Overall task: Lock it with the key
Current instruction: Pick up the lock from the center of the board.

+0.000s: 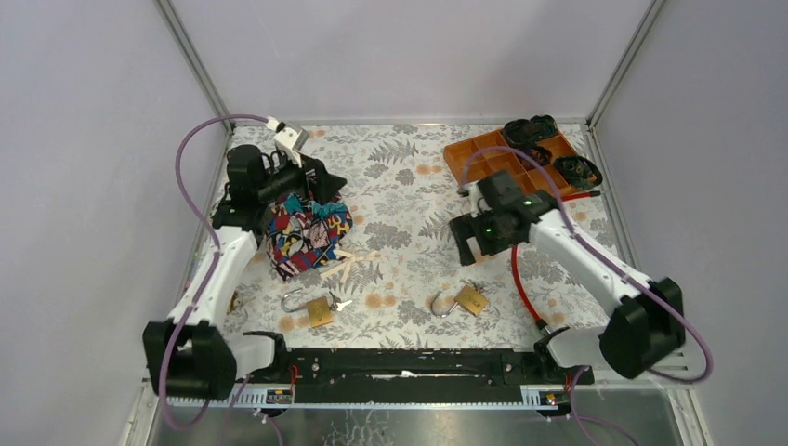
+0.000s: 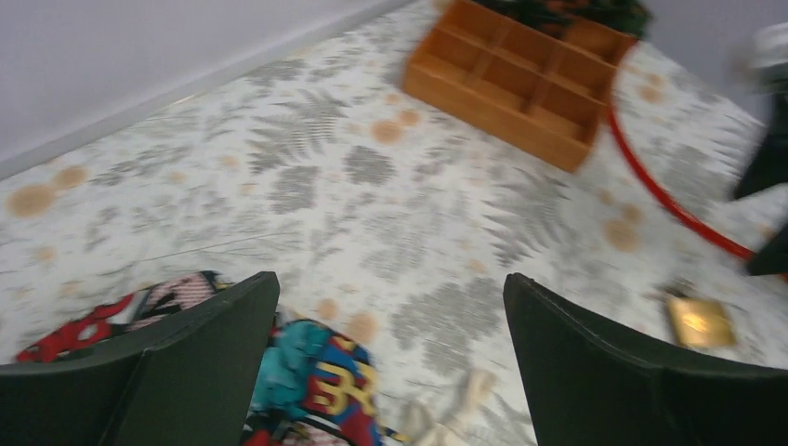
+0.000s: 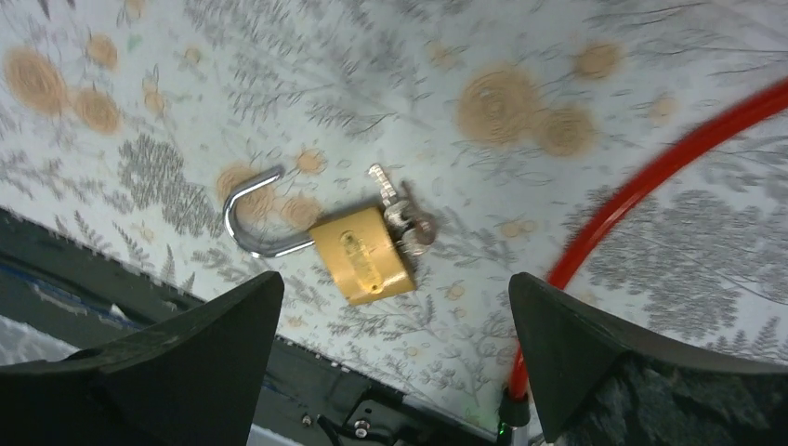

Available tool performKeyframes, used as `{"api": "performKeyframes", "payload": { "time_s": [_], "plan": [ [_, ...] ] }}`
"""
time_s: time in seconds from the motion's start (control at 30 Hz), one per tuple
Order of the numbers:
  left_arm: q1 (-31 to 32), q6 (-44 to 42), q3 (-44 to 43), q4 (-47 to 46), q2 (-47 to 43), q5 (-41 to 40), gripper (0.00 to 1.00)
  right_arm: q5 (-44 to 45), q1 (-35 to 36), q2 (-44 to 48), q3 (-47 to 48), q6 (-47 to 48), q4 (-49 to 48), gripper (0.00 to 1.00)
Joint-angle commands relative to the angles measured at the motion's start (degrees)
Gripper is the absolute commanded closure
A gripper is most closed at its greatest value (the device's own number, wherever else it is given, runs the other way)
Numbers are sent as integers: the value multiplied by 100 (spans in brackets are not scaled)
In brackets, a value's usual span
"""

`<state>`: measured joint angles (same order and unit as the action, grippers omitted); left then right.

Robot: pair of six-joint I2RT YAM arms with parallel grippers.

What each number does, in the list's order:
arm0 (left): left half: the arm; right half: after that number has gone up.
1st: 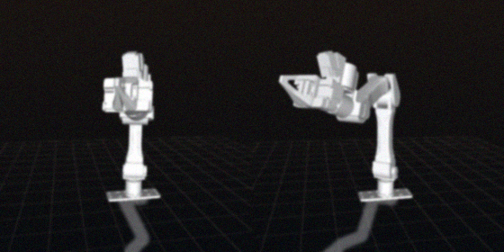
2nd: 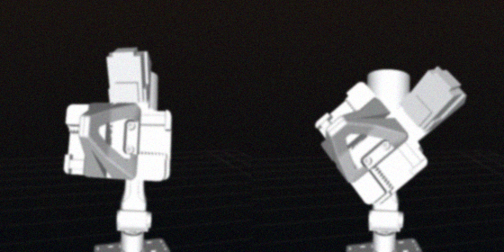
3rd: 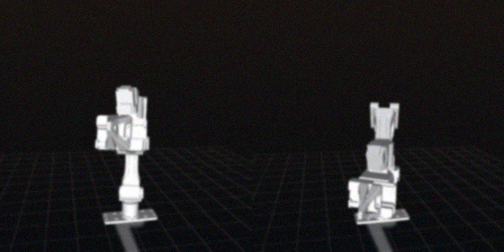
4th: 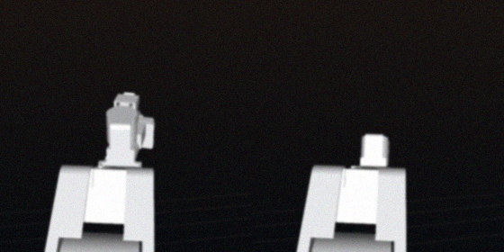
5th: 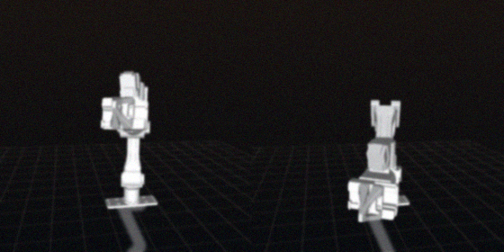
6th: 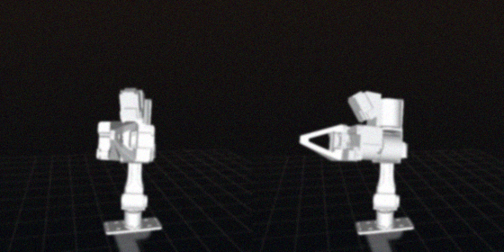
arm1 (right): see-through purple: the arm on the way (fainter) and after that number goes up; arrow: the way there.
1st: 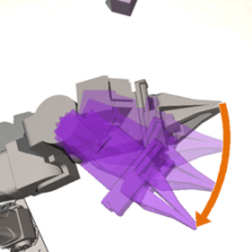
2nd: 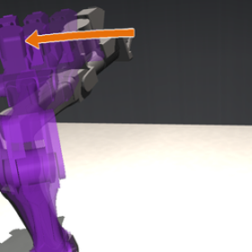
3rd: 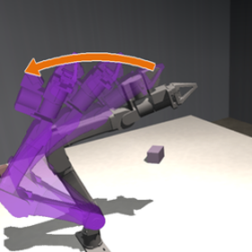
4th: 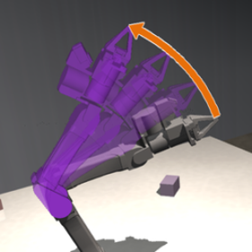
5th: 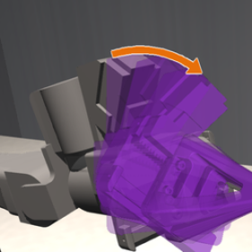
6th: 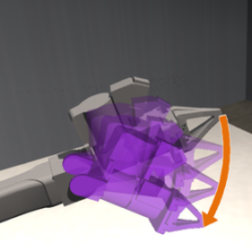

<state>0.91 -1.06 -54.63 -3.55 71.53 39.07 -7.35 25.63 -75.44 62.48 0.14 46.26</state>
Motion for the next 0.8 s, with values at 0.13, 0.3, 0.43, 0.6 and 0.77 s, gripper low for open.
{"api": "performKeyframes", "payload": {
  "time_s": [0.13,0.3,0.43,0.6,0.77],
  "plan": [
    [560,-1181,117,1880,-1549,1281,1,575,1260,-735,-93,-1454,516,1],
    [1137,-1535,681,1887,-2113,1483,2,686,1607,-1249,-685,-2042,245,1],
    [1572,-1913,1113,1881,-2537,1449,2,949,1705,-1201,-926,-2209,72,0],
    [1822,-1976,1271,1891,-2632,1570,2,1046,1701,-1410,-1279,-2105,-418,1],
    [1852,-2054,1207,1904,-2566,1489,2,779,1703,-1684,-1203,-1879,-851,3]
  ]
}}
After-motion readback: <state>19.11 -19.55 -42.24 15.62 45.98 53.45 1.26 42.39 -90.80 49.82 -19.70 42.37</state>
